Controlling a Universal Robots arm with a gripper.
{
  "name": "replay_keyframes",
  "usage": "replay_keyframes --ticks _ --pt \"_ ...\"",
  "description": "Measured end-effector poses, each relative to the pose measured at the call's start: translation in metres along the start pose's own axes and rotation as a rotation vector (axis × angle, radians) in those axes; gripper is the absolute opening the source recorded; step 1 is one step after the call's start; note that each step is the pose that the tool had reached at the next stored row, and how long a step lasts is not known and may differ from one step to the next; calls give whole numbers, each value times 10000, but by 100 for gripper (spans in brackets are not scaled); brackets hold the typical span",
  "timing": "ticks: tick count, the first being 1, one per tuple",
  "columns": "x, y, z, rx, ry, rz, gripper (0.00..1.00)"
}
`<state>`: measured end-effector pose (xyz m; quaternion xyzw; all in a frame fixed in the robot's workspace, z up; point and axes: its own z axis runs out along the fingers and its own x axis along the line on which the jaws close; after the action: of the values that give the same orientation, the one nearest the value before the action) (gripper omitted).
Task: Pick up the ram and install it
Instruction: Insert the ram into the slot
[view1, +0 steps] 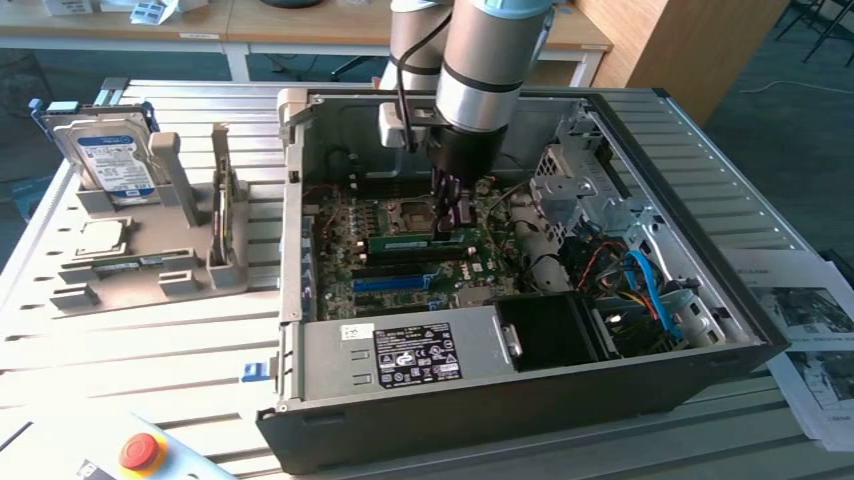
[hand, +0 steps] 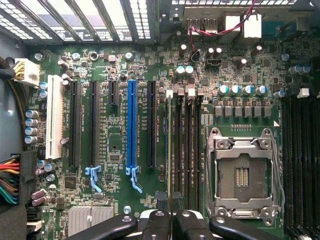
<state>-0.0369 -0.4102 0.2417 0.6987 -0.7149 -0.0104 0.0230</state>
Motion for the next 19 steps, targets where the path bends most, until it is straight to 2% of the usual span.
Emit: replay_keyframes --ticks 19 --pt "-26 12 9 9 1 -1 12"
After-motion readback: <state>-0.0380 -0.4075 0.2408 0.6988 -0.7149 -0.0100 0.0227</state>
